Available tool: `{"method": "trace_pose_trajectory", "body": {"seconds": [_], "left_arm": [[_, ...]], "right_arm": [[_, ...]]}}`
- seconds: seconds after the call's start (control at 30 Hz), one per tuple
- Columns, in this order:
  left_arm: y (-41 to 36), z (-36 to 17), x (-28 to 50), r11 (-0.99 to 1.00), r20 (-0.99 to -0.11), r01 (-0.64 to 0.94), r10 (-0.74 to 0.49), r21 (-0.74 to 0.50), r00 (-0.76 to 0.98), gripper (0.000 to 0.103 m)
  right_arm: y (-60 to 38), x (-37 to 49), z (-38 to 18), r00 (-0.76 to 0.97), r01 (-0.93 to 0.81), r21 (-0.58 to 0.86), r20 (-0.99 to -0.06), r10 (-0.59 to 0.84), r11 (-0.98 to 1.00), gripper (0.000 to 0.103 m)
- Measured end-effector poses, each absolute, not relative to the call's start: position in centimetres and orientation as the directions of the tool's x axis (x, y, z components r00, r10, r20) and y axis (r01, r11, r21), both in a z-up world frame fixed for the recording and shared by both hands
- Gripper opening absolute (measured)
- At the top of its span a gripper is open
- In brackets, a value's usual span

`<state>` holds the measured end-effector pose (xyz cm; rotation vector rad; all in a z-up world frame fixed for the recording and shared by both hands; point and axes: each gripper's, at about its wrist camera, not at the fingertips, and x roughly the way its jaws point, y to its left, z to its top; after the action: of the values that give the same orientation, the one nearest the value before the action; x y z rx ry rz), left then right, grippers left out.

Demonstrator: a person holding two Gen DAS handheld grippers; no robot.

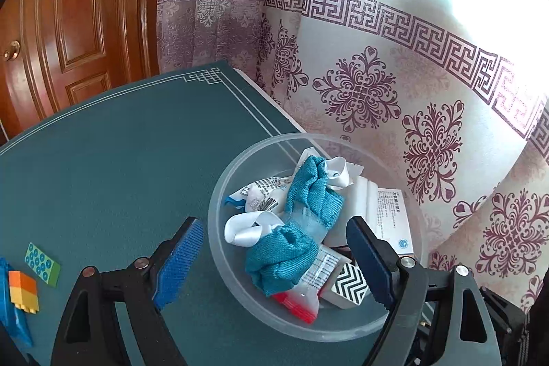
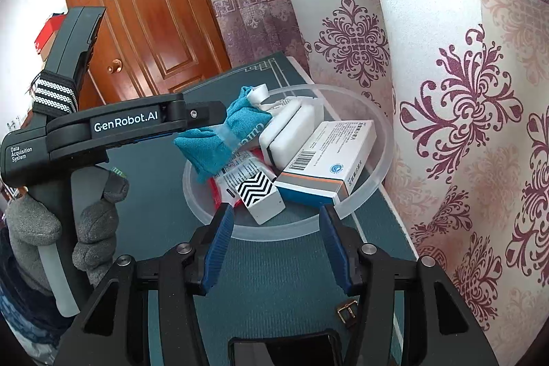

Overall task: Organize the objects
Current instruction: 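Lower the light-blue towel into the bowl and open the left gripper, then withdraw both grippers from the bowl toward the blue packet and blocks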

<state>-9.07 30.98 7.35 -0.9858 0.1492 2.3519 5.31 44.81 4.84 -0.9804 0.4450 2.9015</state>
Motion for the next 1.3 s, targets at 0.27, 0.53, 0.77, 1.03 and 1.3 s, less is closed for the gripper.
{"method": "trace_pose_trajectory", "body": {"seconds": [0.27, 0.53, 0.77, 1.03, 1.3], "left_arm": [[29.1, 7.4, -8.2, -0.849, -0.678, -0.524, 0.429, -0.076, -0.596, 0.097], [26.9, 7.6, -7.4, -0.877, -0.668, -0.480, 0.376, -0.031, -0.642, 0.100], [25.1, 8.0, -6.3, -0.895, -0.635, -0.445, 0.324, 0.035, -0.701, 0.102], [23.1, 7.8, -5.1, -0.900, -0.612, -0.421, 0.270, 0.115, -0.743, 0.102], [20.1, 7.6, -4.9, -0.918, -0.610, -0.376, 0.229, 0.124, -0.759, 0.102]], "right_arm": [[43.9, 5.3, 4.8, -0.791, -0.122, 0.236, -0.610, -0.049, -0.964, 0.054], [42.5, 5.3, 4.7, -0.781, -0.105, 0.224, -0.621, -0.060, -0.969, 0.055], [41.1, 5.4, 4.7, -0.775, -0.089, 0.215, -0.629, -0.068, -0.972, 0.061], [38.6, 5.2, 4.3, -0.755, -0.055, 0.199, -0.650, -0.090, -0.978, 0.061], [35.8, 4.8, 3.8, -0.730, -0.016, 0.194, -0.672, -0.121, -0.981, 0.061]]}}
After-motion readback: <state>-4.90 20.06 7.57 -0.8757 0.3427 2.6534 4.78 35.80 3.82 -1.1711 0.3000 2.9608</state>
